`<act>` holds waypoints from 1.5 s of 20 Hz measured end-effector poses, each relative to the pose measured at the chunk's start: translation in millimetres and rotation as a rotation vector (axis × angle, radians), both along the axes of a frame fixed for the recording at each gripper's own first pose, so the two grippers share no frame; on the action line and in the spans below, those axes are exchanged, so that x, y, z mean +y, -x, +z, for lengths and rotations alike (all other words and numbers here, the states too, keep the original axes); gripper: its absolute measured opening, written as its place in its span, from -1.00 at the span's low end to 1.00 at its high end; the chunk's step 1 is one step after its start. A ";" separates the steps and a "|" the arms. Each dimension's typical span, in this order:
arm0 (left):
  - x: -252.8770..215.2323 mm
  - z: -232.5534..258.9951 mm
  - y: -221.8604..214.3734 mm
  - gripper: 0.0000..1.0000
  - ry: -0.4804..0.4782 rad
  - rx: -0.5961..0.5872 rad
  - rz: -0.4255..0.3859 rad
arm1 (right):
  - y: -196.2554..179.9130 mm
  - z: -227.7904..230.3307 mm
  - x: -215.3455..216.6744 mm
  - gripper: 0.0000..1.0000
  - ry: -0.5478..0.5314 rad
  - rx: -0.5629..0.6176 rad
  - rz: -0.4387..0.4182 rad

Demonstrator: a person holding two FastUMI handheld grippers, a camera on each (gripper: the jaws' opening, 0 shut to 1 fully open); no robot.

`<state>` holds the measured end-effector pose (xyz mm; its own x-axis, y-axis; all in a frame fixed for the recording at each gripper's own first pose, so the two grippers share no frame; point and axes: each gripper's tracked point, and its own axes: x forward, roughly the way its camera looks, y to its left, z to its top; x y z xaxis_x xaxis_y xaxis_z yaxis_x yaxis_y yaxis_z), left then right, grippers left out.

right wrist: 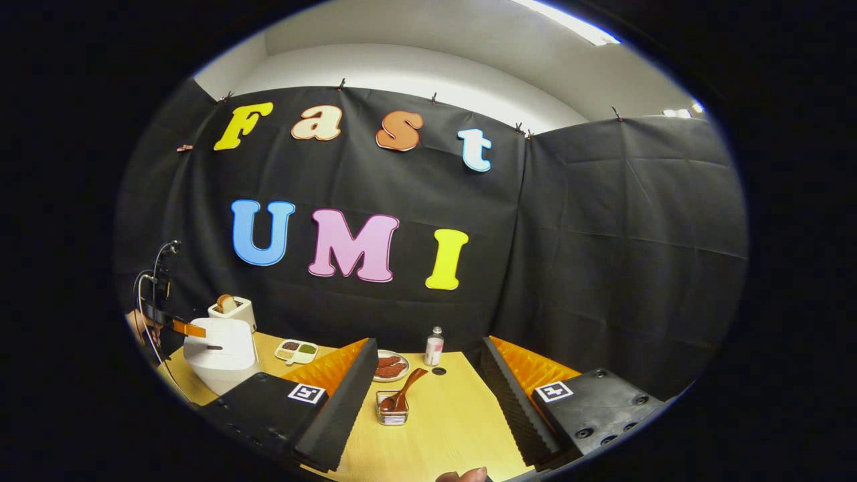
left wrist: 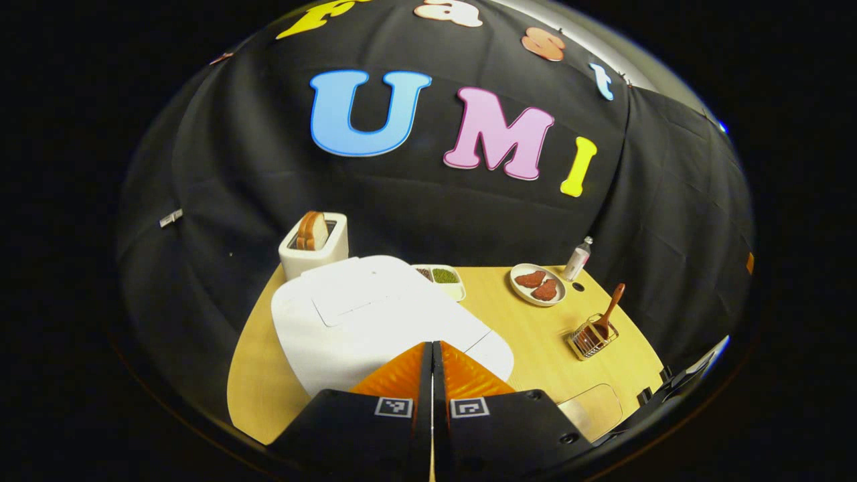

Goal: Close the left gripper, press the button to open the rice cooker; take a wooden spoon from the chopstick holder with the right hand, scoop a spoonful of rice and pour it into the rice cooker, then put the wooden spoon back into the chopstick holder.

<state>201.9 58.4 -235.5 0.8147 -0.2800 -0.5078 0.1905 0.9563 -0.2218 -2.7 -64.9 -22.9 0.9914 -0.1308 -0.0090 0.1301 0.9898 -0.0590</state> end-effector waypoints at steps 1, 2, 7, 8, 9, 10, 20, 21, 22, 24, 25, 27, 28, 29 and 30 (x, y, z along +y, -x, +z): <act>1.7 -9.1 -5.1 -0.87 -0.012 0.021 0.006 | 0.1 -2.3 -5.0 0.95 0.000 0.005 -0.010; 3.3 -17.9 -8.8 -0.87 -0.030 0.036 0.008 | 0.4 -4.2 -9.0 0.95 0.002 0.009 -0.019; -5.7 -35.2 -16.1 -0.87 -0.091 0.080 -0.028 | -0.3 -10.1 -22.8 0.95 0.007 0.032 -0.048; -4.9 -35.9 -13.8 -0.87 -0.102 0.086 -0.026 | -1.9 -10.0 -23.8 0.94 0.003 0.030 -0.049; -5.6 -34.3 -19.1 -0.87 -0.107 0.076 -0.024 | -2.9 -9.0 -24.4 0.96 0.002 0.027 -0.052; -6.8 -37.6 -18.8 -0.87 -0.114 0.089 -0.024 | -3.4 -9.3 -23.5 0.96 0.003 0.026 -0.049; -7.2 -40.6 -14.8 -0.84 -0.128 0.170 0.015 | 2.1 -16.0 -23.0 0.95 0.015 0.038 -0.061; -6.4 -31.4 -16.6 -0.86 -0.138 0.131 0.014 | 3.2 -15.5 -23.9 0.95 0.016 0.036 -0.064; -4.5 -22.1 -19.6 -0.86 -0.143 0.086 0.021 | 3.2 -16.0 -25.3 0.95 0.018 0.037 -0.068; 1.2 5.1 -24.7 -0.86 -0.148 -0.015 0.053 | 4.2 -19.0 -27.3 0.94 0.018 0.045 -0.072; 6.2 21.4 -27.9 -0.86 -0.152 -0.066 0.070 | 4.1 -19.1 -26.6 0.95 0.015 0.048 -0.070; 16.9 51.0 -32.6 -0.86 -0.159 -0.154 0.115 | 3.0 -18.2 -22.9 0.95 0.010 0.048 -0.059; 22.0 66.3 -34.8 -0.86 -0.164 -0.204 0.138 | 1.9 -17.8 -21.1 0.95 0.011 0.045 -0.054; 26.0 83.6 -36.5 -0.86 -0.172 -0.256 0.157 | 0.4 -18.3 -18.7 0.95 0.016 0.043 -0.046; 28.1 100.7 -34.7 -0.86 -0.178 -0.307 0.169 | -0.8 -18.5 -16.0 0.95 0.022 0.042 -0.038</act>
